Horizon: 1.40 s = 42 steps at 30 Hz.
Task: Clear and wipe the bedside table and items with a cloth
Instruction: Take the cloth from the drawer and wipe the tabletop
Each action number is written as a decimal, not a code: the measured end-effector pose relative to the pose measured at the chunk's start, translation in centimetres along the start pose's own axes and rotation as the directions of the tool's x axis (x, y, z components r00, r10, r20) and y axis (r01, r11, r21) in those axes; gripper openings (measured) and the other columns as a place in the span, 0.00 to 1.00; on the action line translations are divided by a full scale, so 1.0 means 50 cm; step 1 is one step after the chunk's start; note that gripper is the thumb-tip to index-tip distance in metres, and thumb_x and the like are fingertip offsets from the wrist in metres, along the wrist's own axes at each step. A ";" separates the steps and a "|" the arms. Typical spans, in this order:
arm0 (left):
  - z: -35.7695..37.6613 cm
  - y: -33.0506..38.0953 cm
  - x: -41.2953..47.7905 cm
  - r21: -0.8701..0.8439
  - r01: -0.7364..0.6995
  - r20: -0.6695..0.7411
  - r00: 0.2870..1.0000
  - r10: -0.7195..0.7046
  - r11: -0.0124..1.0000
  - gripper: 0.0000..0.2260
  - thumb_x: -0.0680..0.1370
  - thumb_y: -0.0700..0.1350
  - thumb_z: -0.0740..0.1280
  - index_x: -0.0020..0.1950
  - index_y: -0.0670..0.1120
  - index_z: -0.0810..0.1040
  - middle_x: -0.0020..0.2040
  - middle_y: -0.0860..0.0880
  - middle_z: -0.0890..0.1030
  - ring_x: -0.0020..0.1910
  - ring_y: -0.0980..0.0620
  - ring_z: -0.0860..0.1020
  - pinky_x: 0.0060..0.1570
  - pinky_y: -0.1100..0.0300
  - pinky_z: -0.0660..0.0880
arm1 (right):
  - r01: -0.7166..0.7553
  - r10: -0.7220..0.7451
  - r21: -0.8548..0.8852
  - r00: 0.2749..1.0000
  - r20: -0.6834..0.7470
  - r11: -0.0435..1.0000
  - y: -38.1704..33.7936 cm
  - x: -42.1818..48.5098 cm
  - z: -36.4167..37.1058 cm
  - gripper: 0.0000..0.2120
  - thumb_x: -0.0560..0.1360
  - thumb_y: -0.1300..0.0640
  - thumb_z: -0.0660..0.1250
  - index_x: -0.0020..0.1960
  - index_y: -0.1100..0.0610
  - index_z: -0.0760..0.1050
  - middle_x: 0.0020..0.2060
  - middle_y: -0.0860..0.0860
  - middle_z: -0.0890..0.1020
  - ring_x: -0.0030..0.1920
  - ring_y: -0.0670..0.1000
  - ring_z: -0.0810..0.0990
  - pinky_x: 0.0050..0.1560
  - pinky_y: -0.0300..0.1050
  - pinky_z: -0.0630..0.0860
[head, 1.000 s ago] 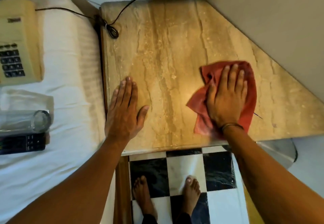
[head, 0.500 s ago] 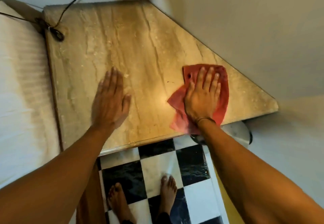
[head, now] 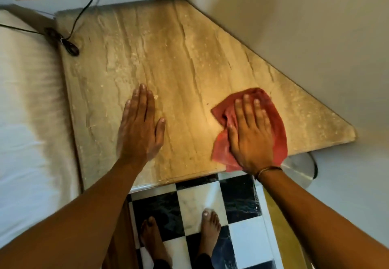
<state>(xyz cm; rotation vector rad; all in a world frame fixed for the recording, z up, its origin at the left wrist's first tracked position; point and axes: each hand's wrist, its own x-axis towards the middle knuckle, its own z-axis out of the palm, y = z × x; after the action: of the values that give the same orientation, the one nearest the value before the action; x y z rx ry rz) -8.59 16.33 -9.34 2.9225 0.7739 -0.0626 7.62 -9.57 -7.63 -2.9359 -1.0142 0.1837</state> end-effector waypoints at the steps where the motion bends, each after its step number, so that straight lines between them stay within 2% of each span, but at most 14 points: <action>1: 0.001 -0.001 -0.001 0.000 -0.001 0.004 1.000 0.001 1.000 0.36 0.88 0.58 0.48 0.91 0.40 0.44 0.92 0.40 0.46 0.92 0.42 0.47 0.90 0.42 0.51 | -0.088 0.089 0.036 0.995 -0.037 0.996 -0.033 0.035 -0.004 0.32 0.88 0.42 0.46 0.88 0.55 0.51 0.88 0.55 0.52 0.88 0.58 0.48 0.87 0.61 0.51; 3: -0.001 0.000 0.003 0.012 -0.008 -0.002 1.000 0.008 1.000 0.36 0.88 0.58 0.48 0.91 0.40 0.45 0.92 0.40 0.46 0.92 0.42 0.47 0.90 0.42 0.51 | -0.277 0.288 0.138 0.955 -0.070 0.951 -0.111 0.111 -0.008 0.32 0.88 0.42 0.47 0.88 0.55 0.51 0.88 0.56 0.52 0.88 0.60 0.48 0.87 0.62 0.50; 5: -0.008 0.000 0.000 -0.017 -0.017 -0.002 1.000 0.017 1.000 0.36 0.88 0.57 0.49 0.91 0.40 0.46 0.92 0.39 0.47 0.92 0.42 0.47 0.90 0.42 0.51 | -0.284 0.302 0.186 0.950 -0.080 0.941 -0.187 0.130 -0.002 0.32 0.88 0.42 0.48 0.88 0.55 0.52 0.88 0.56 0.52 0.88 0.61 0.49 0.87 0.63 0.50; 7: -0.012 0.005 -0.002 -0.037 -0.004 -0.011 1.000 0.004 0.999 0.35 0.88 0.56 0.50 0.91 0.40 0.48 0.92 0.39 0.48 0.92 0.42 0.48 0.90 0.42 0.50 | -0.063 0.074 0.127 0.994 -0.084 0.990 -0.226 0.072 0.014 0.32 0.89 0.43 0.49 0.88 0.56 0.52 0.88 0.56 0.52 0.88 0.60 0.48 0.87 0.62 0.51; 9: -0.021 0.007 -0.004 -0.056 0.010 0.003 1.000 -0.010 0.998 0.35 0.88 0.56 0.51 0.91 0.39 0.49 0.92 0.39 0.49 0.92 0.42 0.48 0.90 0.42 0.50 | 0.164 -0.161 0.083 0.986 -0.035 0.983 -0.193 -0.023 0.019 0.32 0.89 0.43 0.49 0.88 0.56 0.51 0.88 0.56 0.52 0.89 0.59 0.48 0.87 0.61 0.53; 13: -0.019 0.006 -0.001 -0.027 -0.003 0.000 1.000 0.003 1.000 0.35 0.88 0.56 0.51 0.91 0.39 0.48 0.92 0.39 0.48 0.92 0.42 0.48 0.90 0.42 0.52 | 0.303 -0.303 -0.007 0.952 0.047 0.953 -0.058 -0.058 0.012 0.32 0.89 0.42 0.47 0.88 0.56 0.49 0.88 0.56 0.50 0.89 0.57 0.48 0.86 0.61 0.57; 20: 0.001 0.001 -0.001 -0.048 -0.022 -0.038 0.999 0.020 0.999 0.35 0.88 0.57 0.52 0.91 0.41 0.48 0.92 0.40 0.48 0.92 0.43 0.48 0.90 0.44 0.50 | -0.102 0.108 0.107 0.993 -0.054 0.989 -0.211 0.050 0.024 0.34 0.88 0.42 0.50 0.88 0.57 0.50 0.88 0.56 0.50 0.89 0.58 0.47 0.87 0.60 0.49; 25: -0.001 0.001 -0.002 -0.067 -0.016 -0.035 0.999 0.013 0.998 0.35 0.88 0.57 0.53 0.91 0.41 0.48 0.92 0.40 0.49 0.92 0.43 0.48 0.90 0.43 0.51 | 0.253 -0.255 0.064 0.967 0.027 0.965 -0.111 -0.068 0.014 0.33 0.89 0.42 0.51 0.88 0.56 0.49 0.89 0.55 0.50 0.89 0.57 0.47 0.87 0.59 0.53; 27: -0.002 0.000 -0.001 -0.054 -0.008 -0.045 0.999 0.006 0.999 0.35 0.88 0.57 0.53 0.91 0.41 0.48 0.92 0.39 0.49 0.92 0.43 0.49 0.90 0.42 0.51 | 0.273 -0.276 0.036 0.956 0.096 0.961 -0.042 -0.069 -0.001 0.34 0.88 0.40 0.49 0.89 0.54 0.48 0.89 0.54 0.49 0.89 0.56 0.46 0.87 0.59 0.53; 30: 0.007 -0.003 -0.004 -0.037 -0.011 -0.052 0.999 0.009 0.999 0.36 0.88 0.57 0.52 0.91 0.41 0.48 0.92 0.40 0.49 0.92 0.43 0.49 0.90 0.42 0.52 | 0.037 -0.038 0.023 0.998 0.045 0.999 -0.006 0.038 -0.017 0.33 0.88 0.39 0.46 0.88 0.53 0.51 0.88 0.54 0.51 0.89 0.56 0.47 0.88 0.59 0.48; 32: 0.008 -0.004 -0.001 -0.033 -0.011 -0.052 0.999 0.009 0.999 0.36 0.88 0.57 0.53 0.91 0.41 0.49 0.92 0.40 0.50 0.92 0.43 0.49 0.90 0.42 0.53 | -0.193 0.197 0.101 0.980 -0.031 0.976 -0.071 0.144 -0.028 0.33 0.88 0.39 0.48 0.88 0.55 0.53 0.88 0.55 0.53 0.88 0.58 0.49 0.87 0.62 0.49; 33: 0.005 -0.002 0.000 -0.045 -0.016 -0.047 0.999 0.014 0.999 0.36 0.88 0.57 0.53 0.91 0.40 0.49 0.92 0.39 0.50 0.91 0.42 0.49 0.90 0.42 0.53 | -0.223 0.231 0.151 0.972 -0.038 0.963 -0.124 0.184 -0.031 0.34 0.87 0.40 0.49 0.88 0.56 0.54 0.88 0.56 0.54 0.88 0.60 0.50 0.87 0.63 0.49; 37: -0.011 0.002 -0.002 -0.072 -0.015 -0.031 0.999 0.013 0.997 0.36 0.86 0.51 0.59 0.89 0.37 0.53 0.90 0.35 0.56 0.91 0.39 0.54 0.89 0.40 0.55 | 0.109 -0.102 0.230 0.994 -0.046 0.967 -0.348 0.148 -0.005 0.31 0.89 0.42 0.51 0.87 0.56 0.56 0.88 0.56 0.55 0.88 0.58 0.50 0.86 0.61 0.52; 42: -0.002 0.001 -0.003 -0.061 -0.020 -0.036 0.999 0.018 0.998 0.36 0.87 0.55 0.54 0.90 0.39 0.52 0.91 0.38 0.52 0.91 0.42 0.51 0.89 0.43 0.53 | 0.084 -0.082 0.098 0.996 -0.022 0.992 -0.185 0.000 0.028 0.33 0.89 0.41 0.48 0.88 0.57 0.50 0.88 0.56 0.51 0.89 0.57 0.47 0.87 0.59 0.52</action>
<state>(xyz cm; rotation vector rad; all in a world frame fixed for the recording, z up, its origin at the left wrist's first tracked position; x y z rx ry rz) -8.72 16.23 -9.25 2.8802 0.7400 0.0150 1.76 -2.31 -8.41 -2.7960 -1.0893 0.1991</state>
